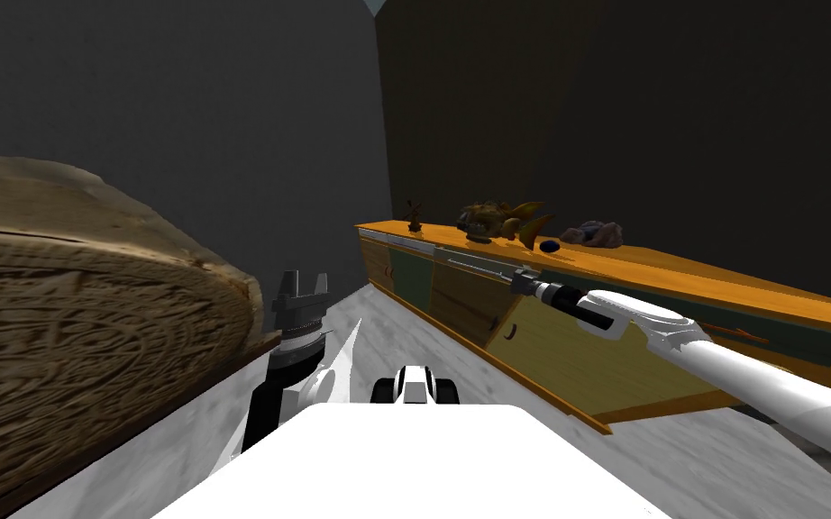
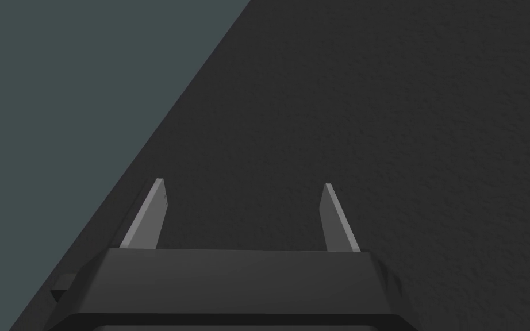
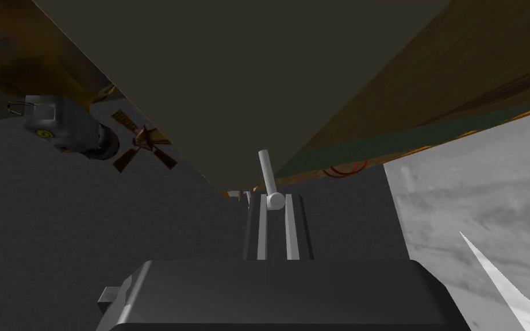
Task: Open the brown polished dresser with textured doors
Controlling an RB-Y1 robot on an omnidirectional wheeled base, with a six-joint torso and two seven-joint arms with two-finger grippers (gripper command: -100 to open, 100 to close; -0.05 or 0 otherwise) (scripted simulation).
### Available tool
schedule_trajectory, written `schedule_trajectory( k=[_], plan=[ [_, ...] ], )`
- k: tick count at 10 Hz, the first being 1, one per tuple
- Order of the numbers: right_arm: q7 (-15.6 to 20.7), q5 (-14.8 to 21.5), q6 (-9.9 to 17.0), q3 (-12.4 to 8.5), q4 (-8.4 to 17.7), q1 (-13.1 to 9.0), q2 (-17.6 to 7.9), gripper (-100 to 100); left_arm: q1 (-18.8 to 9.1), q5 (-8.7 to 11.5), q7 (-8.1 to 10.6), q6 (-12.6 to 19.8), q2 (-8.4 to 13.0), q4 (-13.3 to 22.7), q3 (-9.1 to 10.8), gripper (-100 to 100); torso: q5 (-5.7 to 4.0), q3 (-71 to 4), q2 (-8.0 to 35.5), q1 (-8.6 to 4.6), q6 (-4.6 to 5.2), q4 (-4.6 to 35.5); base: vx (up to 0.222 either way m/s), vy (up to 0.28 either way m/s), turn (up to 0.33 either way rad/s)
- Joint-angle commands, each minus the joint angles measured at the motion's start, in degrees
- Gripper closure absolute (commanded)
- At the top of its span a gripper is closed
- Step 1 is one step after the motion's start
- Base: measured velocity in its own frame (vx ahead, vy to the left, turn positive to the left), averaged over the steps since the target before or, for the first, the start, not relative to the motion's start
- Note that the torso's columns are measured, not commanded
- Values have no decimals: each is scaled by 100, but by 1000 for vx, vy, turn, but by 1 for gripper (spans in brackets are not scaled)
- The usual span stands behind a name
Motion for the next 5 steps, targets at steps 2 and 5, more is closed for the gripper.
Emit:
schedule_trajectory(
  k=[2, 5],
  plan=[
    [-18, -18, -18, 25, -49, 16, -44, 100, 0, 0, 0, 0, 0, 0, 0, 0, 8, -9, -13, -3, 0, 7, -103, 94, -33],
    [-600, 585, -206, -571, -89, 176, 208, -100, 0, 0, 0, 0, 2, 0, 2, 0, 19, 4, 11, -13, -3, 29, -93, -51, 283]
  ],
)
